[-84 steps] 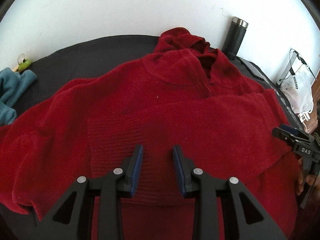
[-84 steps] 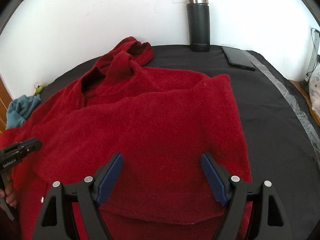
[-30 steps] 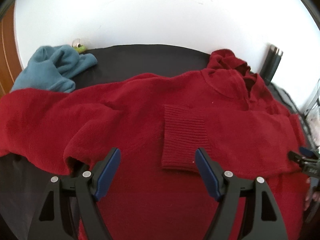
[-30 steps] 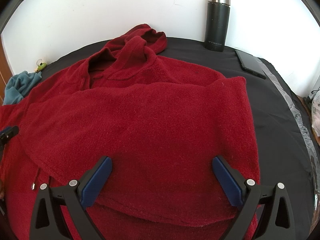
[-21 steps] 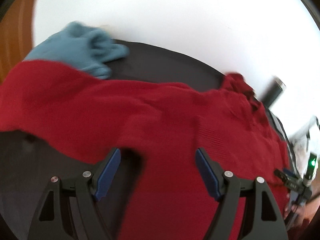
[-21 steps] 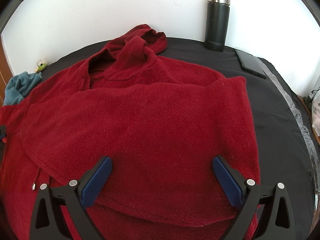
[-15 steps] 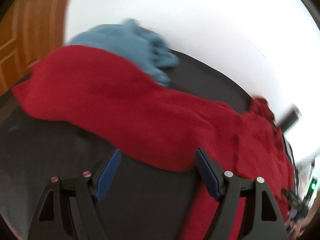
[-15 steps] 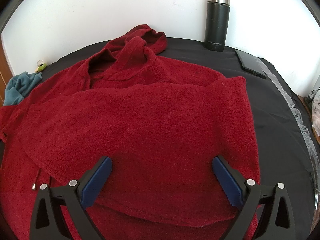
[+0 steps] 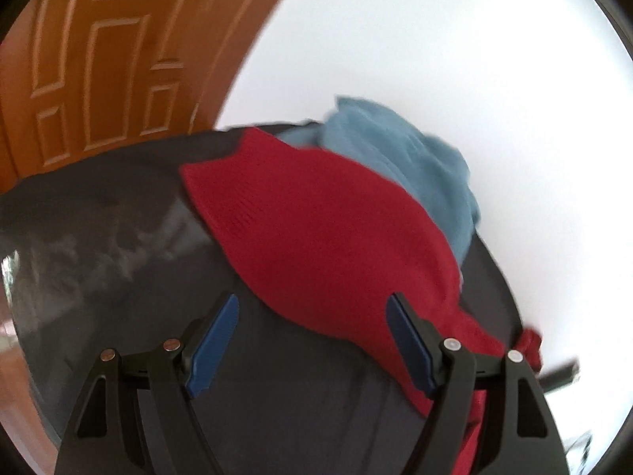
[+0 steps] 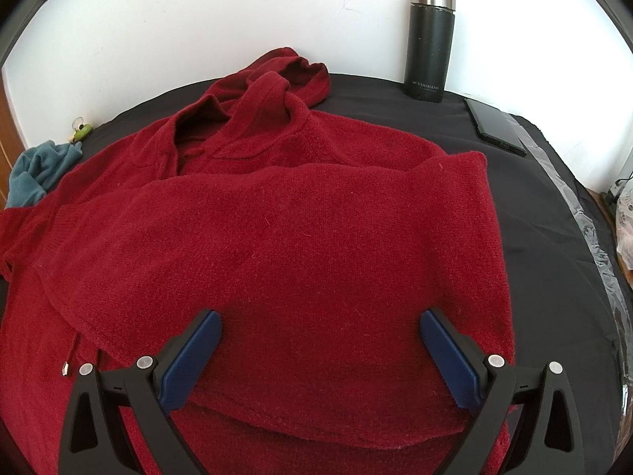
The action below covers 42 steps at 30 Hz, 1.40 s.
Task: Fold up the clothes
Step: 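Move the left tool to the other sleeve cuff and grasp it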
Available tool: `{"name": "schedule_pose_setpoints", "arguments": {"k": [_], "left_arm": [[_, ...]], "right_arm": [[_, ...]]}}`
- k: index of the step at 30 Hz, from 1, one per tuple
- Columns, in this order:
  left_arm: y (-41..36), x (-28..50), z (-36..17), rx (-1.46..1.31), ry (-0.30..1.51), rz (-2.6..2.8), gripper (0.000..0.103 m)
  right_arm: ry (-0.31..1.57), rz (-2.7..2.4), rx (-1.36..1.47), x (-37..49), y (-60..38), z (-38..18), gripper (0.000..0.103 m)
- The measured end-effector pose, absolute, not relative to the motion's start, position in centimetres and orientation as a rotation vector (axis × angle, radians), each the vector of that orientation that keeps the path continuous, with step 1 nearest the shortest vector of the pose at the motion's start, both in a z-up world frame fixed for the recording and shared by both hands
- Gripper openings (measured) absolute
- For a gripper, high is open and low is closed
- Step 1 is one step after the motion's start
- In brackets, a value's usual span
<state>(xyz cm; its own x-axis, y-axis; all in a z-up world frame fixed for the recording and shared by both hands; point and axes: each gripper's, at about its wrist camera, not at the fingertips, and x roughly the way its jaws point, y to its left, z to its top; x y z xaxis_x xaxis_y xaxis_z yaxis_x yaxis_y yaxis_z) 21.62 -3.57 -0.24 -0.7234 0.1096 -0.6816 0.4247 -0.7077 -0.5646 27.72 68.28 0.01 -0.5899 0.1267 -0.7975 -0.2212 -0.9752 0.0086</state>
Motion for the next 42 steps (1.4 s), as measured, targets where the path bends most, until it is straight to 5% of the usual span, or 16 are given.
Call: {"name": "schedule_pose_setpoints", "arguments": {"k": [33, 38, 42], "left_arm": [[-10.2, 16.7, -2.7, 1.029, 1.219, -2.527, 0.079], [-9.4, 16.1, -2.8, 1.067, 1.091, -2.528, 0.051], [-9.8, 15.9, -3.1, 1.078, 1.052, -2.469, 0.020]], "right_arm": [[0.158, 2.632, -1.309, 27.7, 68.3, -0.1, 0.102], [0.157, 2.632, -1.309, 27.7, 68.3, -0.1, 0.102], [0.157, 2.632, -1.309, 27.7, 68.3, 0.0, 0.102]]}}
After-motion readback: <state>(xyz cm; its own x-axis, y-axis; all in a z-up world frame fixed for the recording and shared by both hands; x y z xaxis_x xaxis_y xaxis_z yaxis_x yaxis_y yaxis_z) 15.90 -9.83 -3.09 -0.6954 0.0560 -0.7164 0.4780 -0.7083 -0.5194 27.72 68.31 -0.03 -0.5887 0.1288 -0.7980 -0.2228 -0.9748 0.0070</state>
